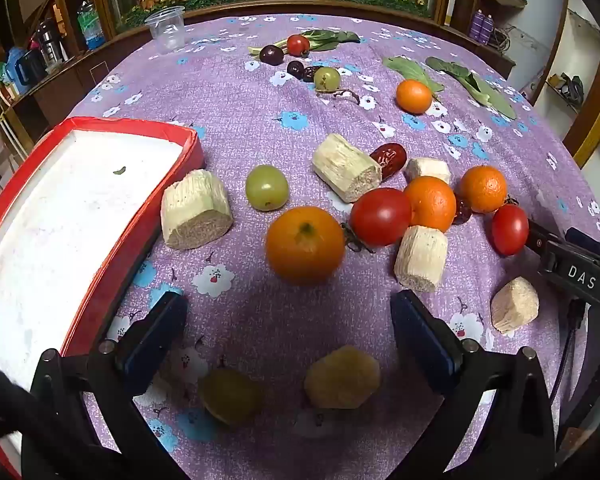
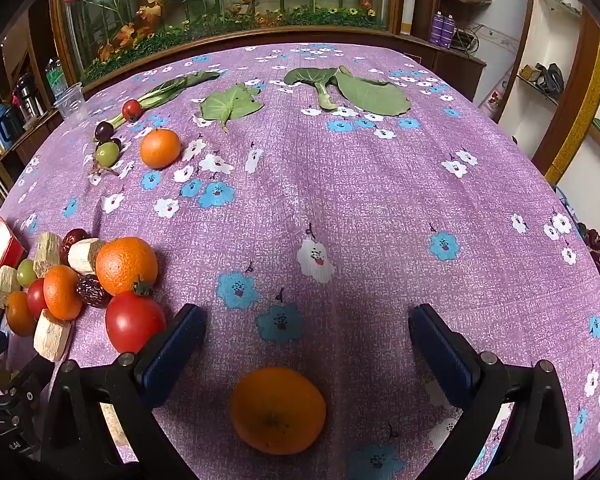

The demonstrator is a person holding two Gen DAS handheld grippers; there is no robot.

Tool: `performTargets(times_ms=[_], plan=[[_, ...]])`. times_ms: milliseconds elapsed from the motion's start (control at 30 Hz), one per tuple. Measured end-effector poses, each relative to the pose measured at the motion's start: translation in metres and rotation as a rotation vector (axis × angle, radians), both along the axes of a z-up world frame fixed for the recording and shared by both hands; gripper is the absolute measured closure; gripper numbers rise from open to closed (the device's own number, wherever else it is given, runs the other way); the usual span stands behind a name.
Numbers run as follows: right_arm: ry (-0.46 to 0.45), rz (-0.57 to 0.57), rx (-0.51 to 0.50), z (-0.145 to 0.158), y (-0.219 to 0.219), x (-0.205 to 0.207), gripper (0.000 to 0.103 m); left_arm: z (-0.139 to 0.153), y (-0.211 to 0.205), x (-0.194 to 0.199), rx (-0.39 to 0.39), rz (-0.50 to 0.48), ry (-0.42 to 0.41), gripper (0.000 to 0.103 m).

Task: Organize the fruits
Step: 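Move both tools over the table toward the scattered fruits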

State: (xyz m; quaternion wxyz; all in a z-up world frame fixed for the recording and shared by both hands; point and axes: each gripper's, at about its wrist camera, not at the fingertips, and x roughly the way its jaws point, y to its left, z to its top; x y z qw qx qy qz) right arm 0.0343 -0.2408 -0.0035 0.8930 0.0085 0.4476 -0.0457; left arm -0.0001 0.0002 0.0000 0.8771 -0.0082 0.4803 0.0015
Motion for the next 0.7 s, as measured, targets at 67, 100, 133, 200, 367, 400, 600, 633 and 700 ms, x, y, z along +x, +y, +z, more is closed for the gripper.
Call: performTargets(times_ms=[67, 100, 133, 200, 367, 400, 600, 633, 700], plan=[[0.005, -0.001, 0.007, 0.0, 0.0, 0.0, 0.0, 0.0, 0.0, 0.0, 0.006, -0.001, 0.004, 0.0], [0.006, -0.001, 0.006, 0.0, 0.0, 0.0, 0.0, 0.0, 0.0, 0.0, 0.005, -0.001, 0.004, 0.0], [0.004, 0.0, 0.004, 0.0, 0.0, 0.0, 0.0, 0.0, 0.0, 0.0, 0.005, -0.001, 0.004, 0.0], [0.004, 0.0, 0.004, 0.0, 0.0, 0.0, 0.0, 0.0, 0.0, 0.0, 0.009, 0.0, 0.003, 0.0], [0.002, -0.012, 0.003, -0.001, 0.002, 0.001, 0.0, 0.0, 0.0, -0.001, 0.007, -0.001, 0.0, 0.0], [0.001, -0.021, 0.004, -0.001, 0.003, 0.001, 0.0, 0.0, 0.0, -0.001, 0.008, -0.001, 0.0, 0.0], [-0.013, 0.009, 0.069, 0.007, 0.0, -0.01, 0.002, 0.016, -0.002, -0.013, 0.032, 0.008, -0.082, 0.0], [-0.034, 0.008, 0.076, 0.013, -0.001, -0.017, 0.001, 0.022, -0.003, -0.02, 0.05, 0.006, -0.12, 0.0], [-0.103, 0.04, 0.051, 0.032, 0.006, -0.034, 0.0, 0.033, -0.005, -0.029, 0.069, 0.001, -0.168, 0.0]])
